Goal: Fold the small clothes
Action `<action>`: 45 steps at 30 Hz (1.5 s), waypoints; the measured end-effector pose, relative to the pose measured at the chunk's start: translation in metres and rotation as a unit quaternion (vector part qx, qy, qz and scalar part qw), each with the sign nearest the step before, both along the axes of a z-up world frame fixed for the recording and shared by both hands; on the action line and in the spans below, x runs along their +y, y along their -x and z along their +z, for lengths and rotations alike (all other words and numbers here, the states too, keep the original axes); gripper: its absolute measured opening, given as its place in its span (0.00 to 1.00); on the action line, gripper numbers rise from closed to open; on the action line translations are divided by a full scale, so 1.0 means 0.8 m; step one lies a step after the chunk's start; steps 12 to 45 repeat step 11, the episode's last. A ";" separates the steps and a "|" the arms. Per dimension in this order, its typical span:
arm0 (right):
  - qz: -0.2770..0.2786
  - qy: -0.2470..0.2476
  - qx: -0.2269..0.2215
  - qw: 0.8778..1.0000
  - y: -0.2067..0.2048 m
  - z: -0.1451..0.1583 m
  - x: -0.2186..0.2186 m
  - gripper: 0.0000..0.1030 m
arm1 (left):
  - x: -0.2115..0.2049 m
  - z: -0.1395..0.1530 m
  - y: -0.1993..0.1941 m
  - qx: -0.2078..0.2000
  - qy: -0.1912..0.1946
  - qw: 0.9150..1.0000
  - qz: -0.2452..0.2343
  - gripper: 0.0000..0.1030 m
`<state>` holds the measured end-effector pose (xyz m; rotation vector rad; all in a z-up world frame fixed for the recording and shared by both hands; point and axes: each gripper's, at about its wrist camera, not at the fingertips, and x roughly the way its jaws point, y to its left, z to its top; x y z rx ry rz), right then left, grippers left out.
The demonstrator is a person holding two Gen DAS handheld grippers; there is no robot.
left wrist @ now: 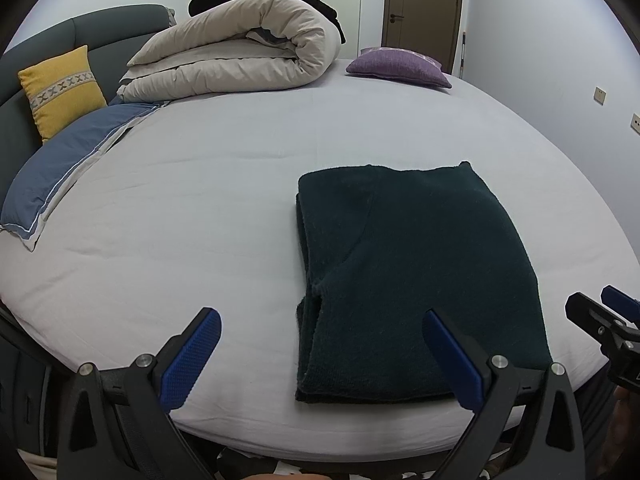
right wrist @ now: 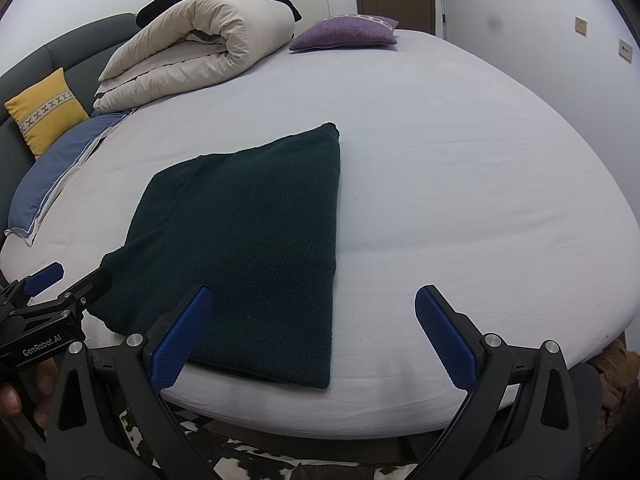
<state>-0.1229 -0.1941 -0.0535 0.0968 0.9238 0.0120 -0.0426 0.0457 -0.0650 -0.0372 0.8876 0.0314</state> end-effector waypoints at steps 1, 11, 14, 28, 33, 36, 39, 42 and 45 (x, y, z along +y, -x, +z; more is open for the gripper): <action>0.000 0.000 0.001 1.000 0.001 0.001 0.001 1.00 | 0.000 0.000 0.000 0.000 0.001 1.000 0.000 1.00; -0.009 -0.004 0.003 1.000 0.007 0.004 0.005 1.00 | 0.002 0.003 0.000 -0.003 -0.003 1.000 0.009 1.00; -0.009 -0.004 0.003 1.000 0.007 0.004 0.005 1.00 | 0.002 0.003 0.000 -0.003 -0.003 1.000 0.009 1.00; -0.009 -0.004 0.003 1.000 0.007 0.004 0.005 1.00 | 0.002 0.003 0.000 -0.003 -0.003 1.000 0.009 1.00; -0.009 -0.004 0.003 1.000 0.007 0.004 0.005 1.00 | 0.002 0.003 0.000 -0.003 -0.003 1.000 0.009 1.00; -0.009 -0.004 0.003 1.000 0.007 0.004 0.005 1.00 | 0.002 0.003 0.000 -0.003 -0.003 1.000 0.009 1.00; -0.009 -0.004 0.003 1.000 0.007 0.004 0.005 1.00 | 0.002 0.003 0.000 -0.003 -0.003 1.000 0.009 1.00; -0.009 -0.004 0.003 1.000 0.007 0.004 0.005 1.00 | 0.002 0.003 0.000 -0.003 -0.003 1.000 0.009 1.00; -0.009 -0.004 0.003 1.000 0.007 0.004 0.005 1.00 | 0.002 0.003 0.000 -0.003 -0.003 1.000 0.009 1.00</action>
